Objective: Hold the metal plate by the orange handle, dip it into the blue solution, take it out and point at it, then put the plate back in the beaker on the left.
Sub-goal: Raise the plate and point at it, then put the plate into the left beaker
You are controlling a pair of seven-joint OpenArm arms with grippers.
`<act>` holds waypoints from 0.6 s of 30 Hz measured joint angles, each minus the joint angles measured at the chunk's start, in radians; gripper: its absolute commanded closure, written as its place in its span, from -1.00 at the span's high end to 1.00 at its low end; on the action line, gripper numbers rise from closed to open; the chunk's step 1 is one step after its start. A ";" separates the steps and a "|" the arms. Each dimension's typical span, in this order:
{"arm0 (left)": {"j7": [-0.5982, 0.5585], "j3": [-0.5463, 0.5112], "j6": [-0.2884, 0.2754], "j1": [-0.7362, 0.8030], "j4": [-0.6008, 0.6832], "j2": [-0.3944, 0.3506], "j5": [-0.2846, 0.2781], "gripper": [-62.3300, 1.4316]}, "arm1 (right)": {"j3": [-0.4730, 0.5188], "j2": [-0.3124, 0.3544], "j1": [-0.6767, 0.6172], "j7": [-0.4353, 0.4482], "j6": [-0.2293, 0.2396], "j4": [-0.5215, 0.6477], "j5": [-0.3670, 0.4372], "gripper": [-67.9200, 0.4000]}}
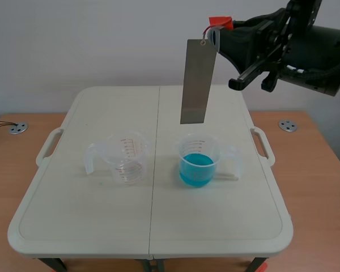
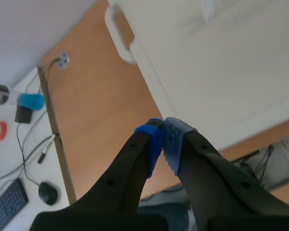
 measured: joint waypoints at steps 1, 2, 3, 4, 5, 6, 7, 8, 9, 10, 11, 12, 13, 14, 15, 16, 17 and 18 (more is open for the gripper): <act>0.000 -0.005 0.000 0.029 0.000 0.000 0.000 -0.87 | -0.005 0.000 0.011 0.001 0.000 0.000 0.001 -0.94; 0.000 -0.008 0.000 0.057 0.000 0.000 0.000 -0.87 | -0.013 0.000 0.020 0.000 0.000 0.000 0.000 -0.94; 0.000 -0.008 0.000 0.084 0.000 0.000 0.000 -0.87 | -0.021 0.000 0.029 0.000 0.000 0.000 0.001 -0.94; 0.000 -0.008 0.000 0.107 0.000 0.000 -0.001 -0.87 | -0.031 0.000 0.038 0.000 -0.001 0.000 0.001 -0.94; 0.000 -0.008 0.000 0.131 0.000 0.000 -0.002 -0.87 | -0.040 0.000 0.045 0.000 -0.001 0.000 0.001 -0.94; 0.000 -0.008 0.000 0.153 0.000 0.000 -0.005 -0.87 | -0.049 0.000 0.053 0.000 -0.005 0.000 0.002 -0.94; 0.000 -0.008 0.000 0.173 0.000 0.000 -0.010 -0.87 | -0.056 0.000 0.060 0.000 -0.010 0.000 0.002 -0.94; 0.000 -0.008 0.000 0.192 0.000 0.000 -0.014 -0.87 | -0.063 0.000 0.065 0.000 -0.013 0.000 0.002 -0.94; 0.000 -0.008 0.000 0.208 0.000 0.000 -0.025 -0.87 | -0.069 0.000 0.072 0.000 -0.013 0.000 0.002 -0.94; 0.000 -0.008 -0.001 0.222 -0.002 0.000 -0.035 -0.87 | -0.075 -0.001 0.078 0.000 -0.017 0.000 0.002 -0.94; 0.000 -0.008 -0.001 0.233 -0.004 0.000 -0.051 -0.87 | -0.080 -0.006 0.084 -0.007 -0.024 0.000 0.002 -0.94; 0.000 -0.008 -0.005 0.243 -0.009 0.000 -0.071 -0.87 | -0.083 -0.014 0.092 -0.021 -0.031 0.000 0.003 -0.94; -0.001 -0.008 -0.006 0.251 -0.014 0.000 -0.083 -0.87 | -0.089 -0.021 0.100 -0.037 -0.032 0.000 0.002 -0.94; -0.002 -0.008 -0.008 0.257 -0.021 0.000 -0.100 -0.87 | -0.095 -0.029 0.107 -0.044 -0.034 0.000 0.003 -0.94; -0.002 -0.008 -0.008 0.259 -0.030 0.000 -0.107 -0.87 | -0.104 -0.037 0.113 -0.050 -0.034 0.000 0.002 -0.94; -0.004 -0.004 -0.011 0.259 -0.040 0.000 -0.107 -0.87 | -0.112 -0.046 0.120 -0.052 -0.034 0.000 0.002 -0.94; -0.004 0.000 -0.024 0.259 -0.050 0.000 -0.107 -0.87 | -0.122 -0.051 0.126 -0.053 -0.035 0.000 0.003 -0.94; -0.006 0.007 -0.039 0.259 -0.060 -0.002 -0.107 -0.87 | -0.132 -0.055 0.132 -0.056 -0.040 0.000 0.003 -0.94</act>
